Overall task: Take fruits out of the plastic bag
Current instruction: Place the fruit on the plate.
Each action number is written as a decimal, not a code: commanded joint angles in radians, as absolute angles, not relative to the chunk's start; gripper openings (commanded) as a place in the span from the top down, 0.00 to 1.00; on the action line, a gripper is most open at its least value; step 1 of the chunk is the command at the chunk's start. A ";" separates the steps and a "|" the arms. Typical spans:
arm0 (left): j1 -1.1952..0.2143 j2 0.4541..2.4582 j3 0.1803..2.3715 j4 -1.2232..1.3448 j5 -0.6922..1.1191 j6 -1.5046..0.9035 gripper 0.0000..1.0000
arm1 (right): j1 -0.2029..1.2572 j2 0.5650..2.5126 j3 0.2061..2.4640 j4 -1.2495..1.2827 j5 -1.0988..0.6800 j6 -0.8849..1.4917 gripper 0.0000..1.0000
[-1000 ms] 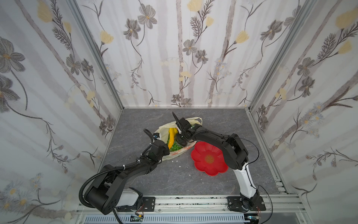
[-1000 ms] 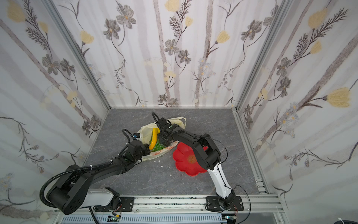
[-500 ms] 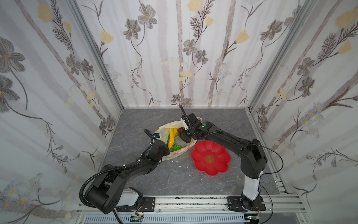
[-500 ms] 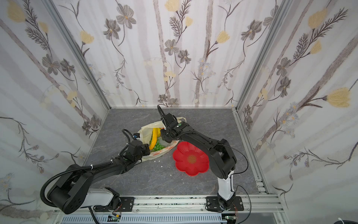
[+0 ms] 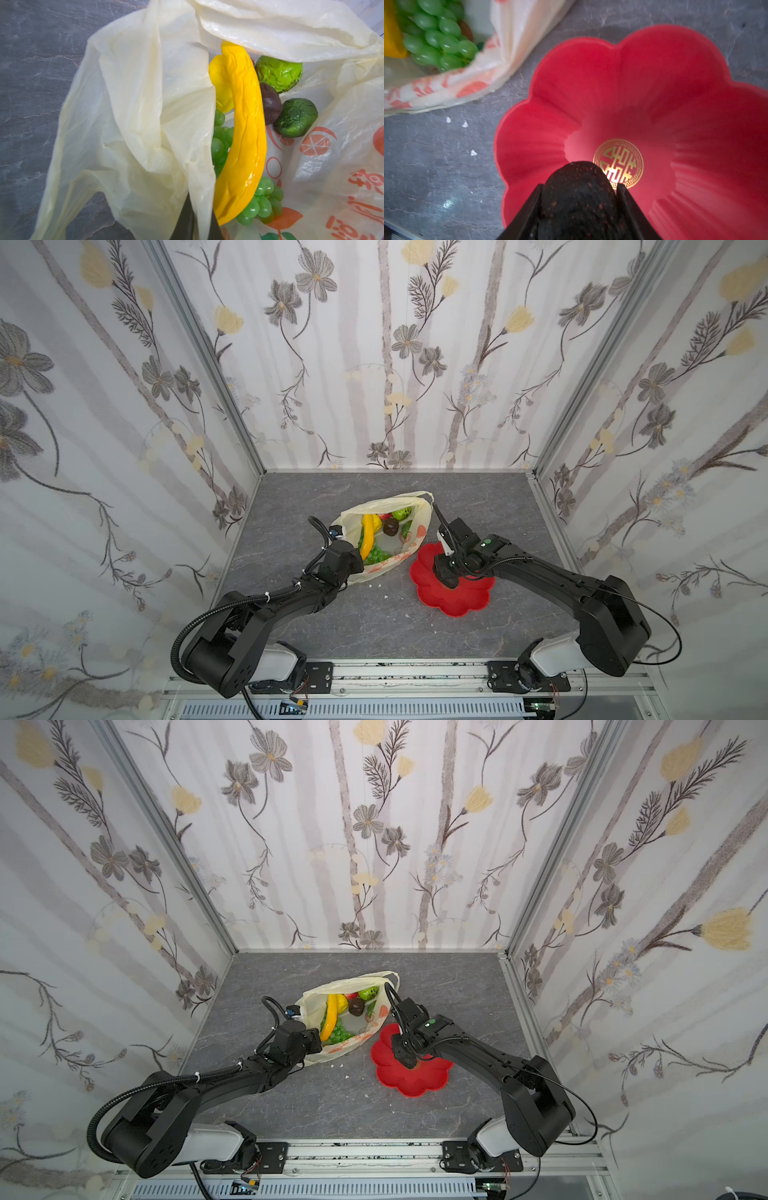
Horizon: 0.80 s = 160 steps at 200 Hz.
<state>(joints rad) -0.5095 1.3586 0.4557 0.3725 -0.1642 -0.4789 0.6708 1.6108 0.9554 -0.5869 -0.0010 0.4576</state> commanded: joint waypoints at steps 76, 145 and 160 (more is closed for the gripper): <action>-0.509 1.358 0.456 0.401 -0.170 -0.485 0.91 | 0.687 1.632 0.839 -0.587 -0.061 0.565 0.59; -0.509 1.364 0.458 0.401 -0.173 -0.484 0.91 | 0.702 1.673 0.848 -0.599 -0.009 0.568 0.46; -0.509 1.365 0.458 0.402 -0.175 -0.483 0.91 | 0.704 1.681 0.853 -0.602 0.001 0.564 0.42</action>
<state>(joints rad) -0.5095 1.3609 0.4557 0.3725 -0.1646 -0.4789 0.7002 1.6680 0.8402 -0.6041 -0.0341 0.5568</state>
